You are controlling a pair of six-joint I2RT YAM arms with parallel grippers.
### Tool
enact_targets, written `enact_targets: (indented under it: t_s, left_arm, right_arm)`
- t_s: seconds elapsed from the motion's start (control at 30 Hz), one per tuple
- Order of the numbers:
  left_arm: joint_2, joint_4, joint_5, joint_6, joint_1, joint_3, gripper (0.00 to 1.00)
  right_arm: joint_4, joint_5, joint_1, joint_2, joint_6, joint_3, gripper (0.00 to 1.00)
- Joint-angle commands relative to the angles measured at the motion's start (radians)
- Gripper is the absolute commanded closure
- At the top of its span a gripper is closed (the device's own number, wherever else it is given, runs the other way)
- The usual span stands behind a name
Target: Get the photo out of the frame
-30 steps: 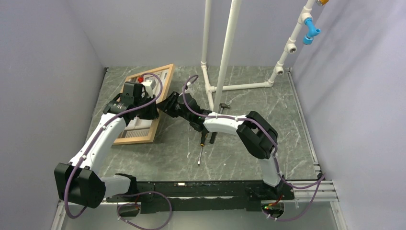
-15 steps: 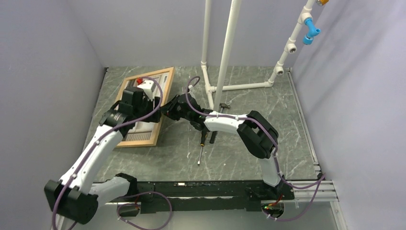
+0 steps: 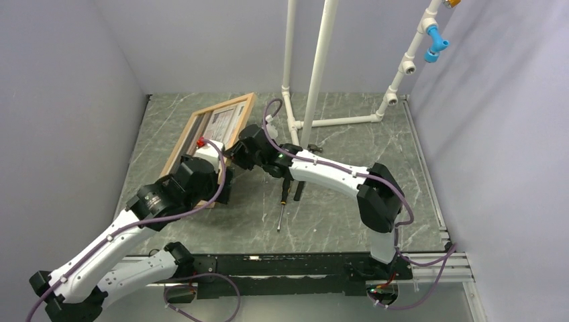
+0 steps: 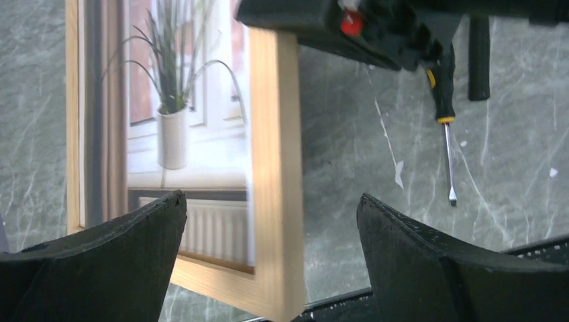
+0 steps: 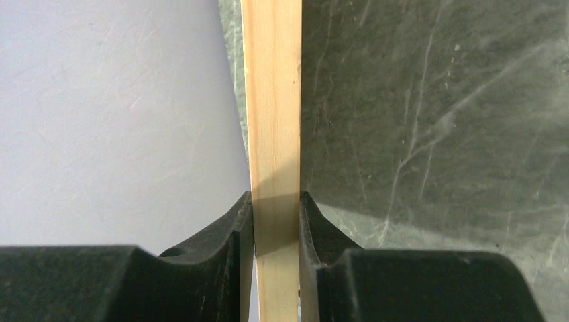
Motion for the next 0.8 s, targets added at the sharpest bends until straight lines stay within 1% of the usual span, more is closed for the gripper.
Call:
enact_targets:
  t_s: [0.0,0.1,0.2,0.23,0.27,0.33,0.37,0.43,0.53,0.6,0.77]
  left_arm:
    - [-0.031,-0.034,-0.140,-0.097,-0.118,-0.018,0.01]
    - [0.004,-0.056,-0.225,-0.133,-0.184,-0.019,0.01]
    - [0.077,-0.089,-0.319,-0.169,-0.238,-0.010,0.08]
    - [0.104,-0.130,-0.361,-0.204,-0.248,0.003,0.11]
    - [0.126,-0.170,-0.415,-0.246,-0.254,0.015,0.17]
    - [0.167,-0.234,-0.469,-0.315,-0.261,0.028,0.29]
    - [0.186,-0.247,-0.485,-0.328,-0.267,0.032,0.31]
    - [0.215,-0.273,-0.518,-0.359,-0.293,0.035,0.31]
    - [0.236,-0.293,-0.534,-0.378,-0.304,0.035,0.33]
    - [0.237,-0.310,-0.550,-0.399,-0.307,0.031,0.40]
    - [0.202,-0.268,-0.541,-0.367,-0.307,-0.013,0.57]
  right_arm:
    - [-0.260,0.121,0.015,-0.048,0.073,0.139,1.00]
    - [-0.283,0.119,0.020,-0.056,0.087,0.142,1.00]
    - [-0.292,0.131,0.031,-0.077,0.104,0.130,1.00]
    - [-0.305,0.135,0.033,-0.080,0.111,0.133,1.00]
    - [-0.318,0.140,0.033,-0.085,0.119,0.132,1.00]
    - [-0.330,0.147,0.034,-0.096,0.141,0.116,1.00]
    - [-0.324,0.148,0.035,-0.103,0.150,0.105,1.00]
    - [-0.320,0.144,0.035,-0.108,0.162,0.099,1.00]
    - [-0.345,0.135,0.036,-0.092,0.163,0.129,1.00]
    - [-0.336,0.127,0.035,-0.094,0.166,0.126,1.00]
    - [-0.294,0.122,0.036,-0.119,0.175,0.080,1.00]
